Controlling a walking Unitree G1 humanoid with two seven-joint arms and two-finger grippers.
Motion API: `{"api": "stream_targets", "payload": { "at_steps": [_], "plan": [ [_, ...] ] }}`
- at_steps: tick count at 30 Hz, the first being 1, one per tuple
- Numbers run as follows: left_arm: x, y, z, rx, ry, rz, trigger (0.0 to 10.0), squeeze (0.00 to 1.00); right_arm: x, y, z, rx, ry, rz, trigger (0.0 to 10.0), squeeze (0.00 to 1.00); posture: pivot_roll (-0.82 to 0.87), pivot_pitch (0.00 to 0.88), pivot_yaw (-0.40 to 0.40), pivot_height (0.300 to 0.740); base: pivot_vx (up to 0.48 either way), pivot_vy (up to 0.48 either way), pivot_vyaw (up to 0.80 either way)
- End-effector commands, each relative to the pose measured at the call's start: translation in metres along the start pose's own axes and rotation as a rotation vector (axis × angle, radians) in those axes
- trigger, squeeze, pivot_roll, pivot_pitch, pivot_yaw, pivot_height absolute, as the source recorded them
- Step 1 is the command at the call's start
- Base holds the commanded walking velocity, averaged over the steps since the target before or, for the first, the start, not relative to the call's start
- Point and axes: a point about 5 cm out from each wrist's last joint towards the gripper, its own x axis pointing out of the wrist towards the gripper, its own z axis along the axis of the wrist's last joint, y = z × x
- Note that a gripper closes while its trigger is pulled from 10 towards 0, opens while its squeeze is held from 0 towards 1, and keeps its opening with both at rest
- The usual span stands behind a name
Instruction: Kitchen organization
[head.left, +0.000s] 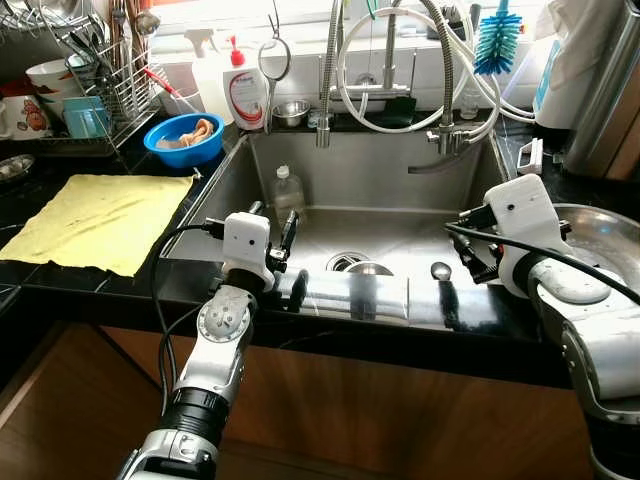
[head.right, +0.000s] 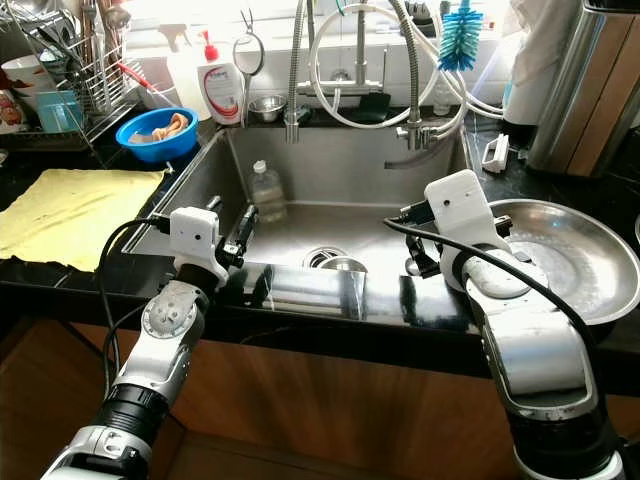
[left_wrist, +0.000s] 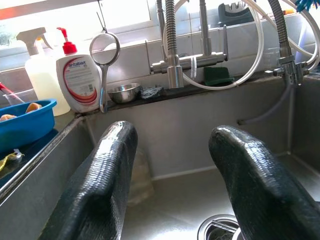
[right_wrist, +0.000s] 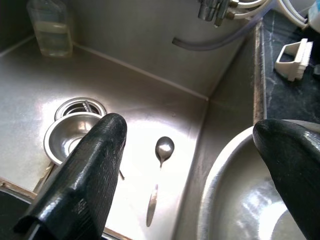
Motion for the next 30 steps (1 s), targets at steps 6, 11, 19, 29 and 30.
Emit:
{"api": "stream_targets", "payload": {
  "at_steps": [6,11,19,29,30],
  "plan": [
    [0.0,0.005,0.0,-0.002,0.002,0.011,10.0,0.0,0.002,0.001,0.003,0.04,0.008,-0.03,10.0,0.0,-0.31,0.0,0.114,0.74,0.0,0.0,0.0],
    [0.0,0.003,0.0,-0.005,0.003,0.007,10.0,0.0,0.004,0.0,0.0,0.04,0.018,-0.055,10.0,0.0,-0.31,0.0,0.115,0.74,0.0,0.0,0.0],
    [0.0,0.003,-0.001,-0.005,0.005,0.008,10.0,0.0,0.009,0.006,-0.014,0.047,0.065,-0.042,10.0,0.0,-0.31,0.0,0.114,0.74,0.0,0.0,0.0],
    [0.001,0.003,-0.001,-0.003,0.007,0.005,10.0,0.0,0.012,0.007,-0.017,0.058,0.071,-0.05,10.0,0.0,-0.31,0.0,0.114,0.74,0.0,0.0,0.0],
    [0.001,0.003,-0.001,-0.002,0.007,0.006,10.0,0.0,0.012,0.005,-0.016,0.059,0.065,-0.056,10.0,0.0,-0.31,0.0,0.115,0.74,0.0,0.0,0.0]
  ]
}}
